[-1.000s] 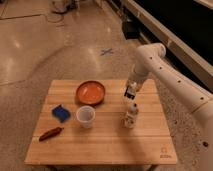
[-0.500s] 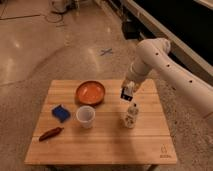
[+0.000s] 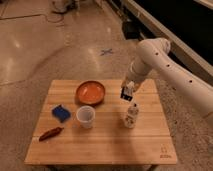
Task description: Place the eraser on the white sponge
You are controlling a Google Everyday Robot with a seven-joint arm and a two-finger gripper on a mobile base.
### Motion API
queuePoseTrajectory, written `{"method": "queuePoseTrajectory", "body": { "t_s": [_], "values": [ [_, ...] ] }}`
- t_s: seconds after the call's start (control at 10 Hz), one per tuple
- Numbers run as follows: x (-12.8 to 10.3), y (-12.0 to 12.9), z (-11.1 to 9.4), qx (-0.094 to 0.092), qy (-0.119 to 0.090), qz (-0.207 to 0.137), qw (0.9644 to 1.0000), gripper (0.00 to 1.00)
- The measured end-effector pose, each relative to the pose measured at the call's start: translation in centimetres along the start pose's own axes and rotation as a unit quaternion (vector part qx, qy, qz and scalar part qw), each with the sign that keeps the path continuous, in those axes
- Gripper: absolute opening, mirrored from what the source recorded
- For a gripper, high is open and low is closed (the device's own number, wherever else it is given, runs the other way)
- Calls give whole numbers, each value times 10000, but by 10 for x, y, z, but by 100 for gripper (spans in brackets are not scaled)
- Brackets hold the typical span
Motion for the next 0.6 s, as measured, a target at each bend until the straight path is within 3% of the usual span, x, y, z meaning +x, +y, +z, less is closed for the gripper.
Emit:
{"method": "queuePoseTrajectory", "body": {
  "t_s": [0.1,0.4,0.6],
  "values": [
    [1,-5,1,22,21,-28,10000,0],
    [5,-66,5,229,121,-432,9987,0],
    [6,-109,4,333,180,-831,9958,0]
  ]
}}
